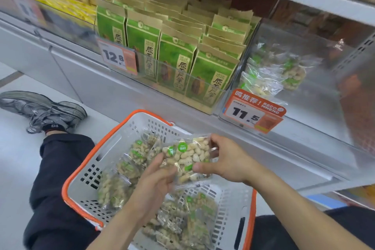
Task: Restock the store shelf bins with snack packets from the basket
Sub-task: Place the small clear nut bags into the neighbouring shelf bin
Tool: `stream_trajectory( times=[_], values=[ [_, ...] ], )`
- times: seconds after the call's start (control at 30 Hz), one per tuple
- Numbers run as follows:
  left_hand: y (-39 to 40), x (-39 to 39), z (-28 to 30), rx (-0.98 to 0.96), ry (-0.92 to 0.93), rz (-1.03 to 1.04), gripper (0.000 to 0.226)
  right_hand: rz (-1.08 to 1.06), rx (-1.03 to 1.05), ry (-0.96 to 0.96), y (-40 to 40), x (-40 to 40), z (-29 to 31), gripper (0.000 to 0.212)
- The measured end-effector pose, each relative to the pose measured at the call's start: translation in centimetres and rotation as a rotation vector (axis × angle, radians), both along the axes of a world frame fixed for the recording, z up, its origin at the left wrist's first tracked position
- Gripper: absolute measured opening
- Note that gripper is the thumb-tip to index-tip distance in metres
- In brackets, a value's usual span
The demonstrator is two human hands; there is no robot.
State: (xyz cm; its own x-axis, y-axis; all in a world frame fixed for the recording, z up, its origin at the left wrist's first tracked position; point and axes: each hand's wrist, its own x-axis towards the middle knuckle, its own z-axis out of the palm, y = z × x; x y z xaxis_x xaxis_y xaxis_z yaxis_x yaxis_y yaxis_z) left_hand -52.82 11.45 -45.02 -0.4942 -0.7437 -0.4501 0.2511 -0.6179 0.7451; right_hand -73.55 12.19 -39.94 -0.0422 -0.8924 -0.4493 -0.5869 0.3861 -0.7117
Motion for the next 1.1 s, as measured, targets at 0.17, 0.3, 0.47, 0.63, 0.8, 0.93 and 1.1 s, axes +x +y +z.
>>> stream_trajectory(
  times=[0.17, 0.3, 0.47, 0.63, 0.8, 0.93, 1.1],
  values=[
    [0.5, -1.4, 4.7, -0.34, -0.214, -0.032, 0.042, -0.021, -0.067, -0.224, 1.1, 0.2, 1.6, 0.083],
    [0.7, -2.4, 7.4, -0.593, -0.298, -0.067, 0.025, -0.004, -0.174, -0.261, 1.7, -1.1, 4.5, 0.073],
    [-0.1, -4.1, 10.0, -0.868, -0.406, -0.146, 0.058, -0.029, -0.381, -0.183, 2.5, -3.3, 8.4, 0.077],
    [-1.6, -8.4, 11.9, -1.085, -0.296, -0.019, 0.068, -0.092, -0.81, -0.161, 3.7, -6.6, 12.4, 0.057],
    [-2.9, -11.3, 11.6, -1.391, -0.529, 0.031, 0.046, -0.368, -1.168, 0.049, 4.4, -12.1, 13.0, 0.059],
    [-3.0, -13.2, 10.0, -1.489, -0.729, 0.021, 0.046, -0.585, -0.936, 0.177, 4.0, -15.9, 11.8, 0.064],
    [-3.0, -14.4, 9.1, -1.461, -0.782, 0.076, 0.046, -0.642, -0.593, 0.31, 2.2, -18.2, 10.9, 0.062]
  ],
)
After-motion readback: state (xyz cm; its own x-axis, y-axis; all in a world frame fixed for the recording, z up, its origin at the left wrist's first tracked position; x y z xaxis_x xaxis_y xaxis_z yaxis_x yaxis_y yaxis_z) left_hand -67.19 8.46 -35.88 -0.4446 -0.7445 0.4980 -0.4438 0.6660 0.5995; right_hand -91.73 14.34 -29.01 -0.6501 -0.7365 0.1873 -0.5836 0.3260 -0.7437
